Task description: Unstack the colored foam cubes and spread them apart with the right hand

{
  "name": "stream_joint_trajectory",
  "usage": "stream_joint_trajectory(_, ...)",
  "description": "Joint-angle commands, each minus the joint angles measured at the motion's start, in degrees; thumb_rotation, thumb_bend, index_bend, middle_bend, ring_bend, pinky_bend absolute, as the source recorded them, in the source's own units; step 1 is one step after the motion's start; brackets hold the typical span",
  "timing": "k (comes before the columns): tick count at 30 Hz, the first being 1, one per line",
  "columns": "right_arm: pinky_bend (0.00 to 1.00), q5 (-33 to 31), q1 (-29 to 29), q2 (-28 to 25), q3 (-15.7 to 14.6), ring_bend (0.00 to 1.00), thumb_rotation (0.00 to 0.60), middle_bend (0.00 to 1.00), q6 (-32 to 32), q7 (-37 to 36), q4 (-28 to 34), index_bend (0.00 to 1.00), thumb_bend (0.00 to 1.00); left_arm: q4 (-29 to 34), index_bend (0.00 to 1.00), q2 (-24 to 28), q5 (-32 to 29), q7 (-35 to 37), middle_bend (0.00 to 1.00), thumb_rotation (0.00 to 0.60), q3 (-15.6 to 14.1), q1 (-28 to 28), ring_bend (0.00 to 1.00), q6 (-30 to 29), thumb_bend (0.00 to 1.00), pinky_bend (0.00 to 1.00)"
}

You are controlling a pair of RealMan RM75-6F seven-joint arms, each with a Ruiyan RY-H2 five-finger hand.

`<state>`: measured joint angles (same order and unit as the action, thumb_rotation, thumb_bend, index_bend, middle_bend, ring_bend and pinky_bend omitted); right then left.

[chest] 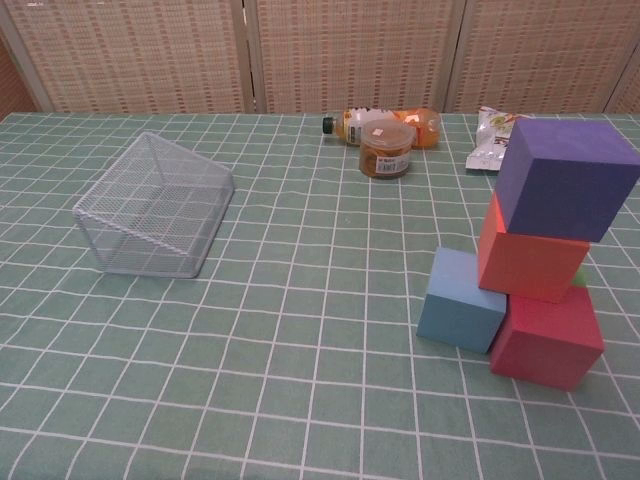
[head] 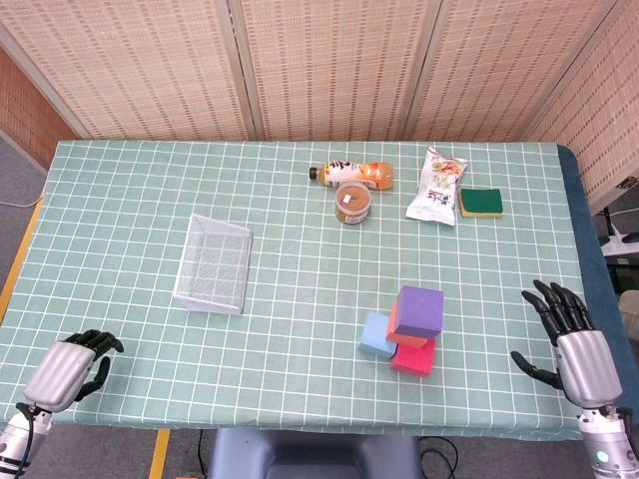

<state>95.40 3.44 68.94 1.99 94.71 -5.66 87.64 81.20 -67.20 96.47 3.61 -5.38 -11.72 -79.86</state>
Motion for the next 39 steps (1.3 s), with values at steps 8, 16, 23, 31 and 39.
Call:
stream_joint_trajectory(8, 0.09, 1.17, -0.78, 0.0, 0.38, 0.0, 0.6, 0.02, 2.02, -2.88, -0.69, 0.11, 0.06, 0.4, 0.43, 0.3, 0.51, -0.21, 0.4, 0.6, -0.02, 0.44, 0.34, -1.25, 0.68, 0.48)
stream_joint_trajectory(16, 0.07, 9.6, 1.55, 1.98, -1.01, 0.0, 0.6, 0.01, 6.91, -17.12, -7.97, 0.01, 0.06, -0.37, 0.43, 0.06, -0.73, 0.66, 0.4, 0.6, 0.51, 0.15, 0.34, -0.29, 0.68, 0.48)
stream_joint_trajectory(23, 0.06, 11.28, 4.62, 1.62, -2.37, 0.0, 0.6, 0.01, 3.02, -19.34, -7.02, 0.0, 0.06, 0.41, 0.43, 0.44, 0.4, 0.43, 0.4, 0.6, 0.28, 0.62, 0.34, -1.87, 0.68, 0.48)
stream_joint_trajectory(31, 0.06, 9.0, 10.89, 0.82, -0.63, 0.0, 0.6, 0.01, -7.88, -12.78, 0.6, 0.0, 0.05, 0.08, 0.43, 0.48, 0.29, 1.13, 0.4, 0.6, 0.29, 0.43, 0.34, -1.42, 0.68, 0.48)
stream_joint_trajectory(39, 0.07, 5.26, 15.96, 3.84, 1.86, 0.0, 0.6, 0.01, -16.24, -5.11, 4.83, 0.01, 0.05, 0.32, 0.43, 0.84, 0.72, 1.58, 0.4, 0.6, 0.36, 0.67, 0.34, -2.44, 0.68, 0.48)
